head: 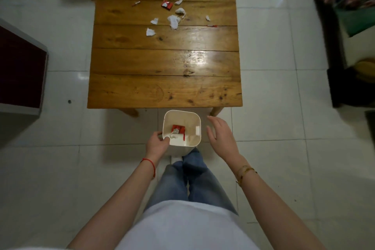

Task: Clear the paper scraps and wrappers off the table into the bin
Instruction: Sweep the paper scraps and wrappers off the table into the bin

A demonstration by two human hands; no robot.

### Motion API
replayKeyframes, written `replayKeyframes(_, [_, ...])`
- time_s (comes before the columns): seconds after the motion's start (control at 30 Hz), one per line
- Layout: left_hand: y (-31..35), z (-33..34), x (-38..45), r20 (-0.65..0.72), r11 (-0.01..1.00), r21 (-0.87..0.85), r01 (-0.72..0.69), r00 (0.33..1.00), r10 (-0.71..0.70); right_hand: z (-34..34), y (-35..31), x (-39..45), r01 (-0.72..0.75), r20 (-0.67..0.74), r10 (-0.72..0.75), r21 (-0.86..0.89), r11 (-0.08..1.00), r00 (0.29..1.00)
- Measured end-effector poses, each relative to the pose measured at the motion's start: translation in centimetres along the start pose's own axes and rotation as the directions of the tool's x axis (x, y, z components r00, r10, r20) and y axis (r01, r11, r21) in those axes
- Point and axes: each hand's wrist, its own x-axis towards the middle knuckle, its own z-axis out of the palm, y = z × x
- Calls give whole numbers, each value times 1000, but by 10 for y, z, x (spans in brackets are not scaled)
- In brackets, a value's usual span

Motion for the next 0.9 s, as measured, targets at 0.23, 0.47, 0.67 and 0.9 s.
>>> replayKeyframes(0.23, [37,1,-54,77,985,99,-138,988,130,-44,7,-61,-111,-197,128,92,989,972])
replayKeyframes(0.47, [81,44,-84,156,931,248,-266,960,232,-85,46,-89,-184,-295,228,172,968,928])
replayKeyframes(0.67, [133,108,-104,201,896,298,-330,939,279,-139,106,-93,-233,-294,280,184,955,914])
replayKeyframes(0.9, [209,208,-134,221,899,259,-353,928,300,-241,196,-85,-180,-279,212,134,974,937])
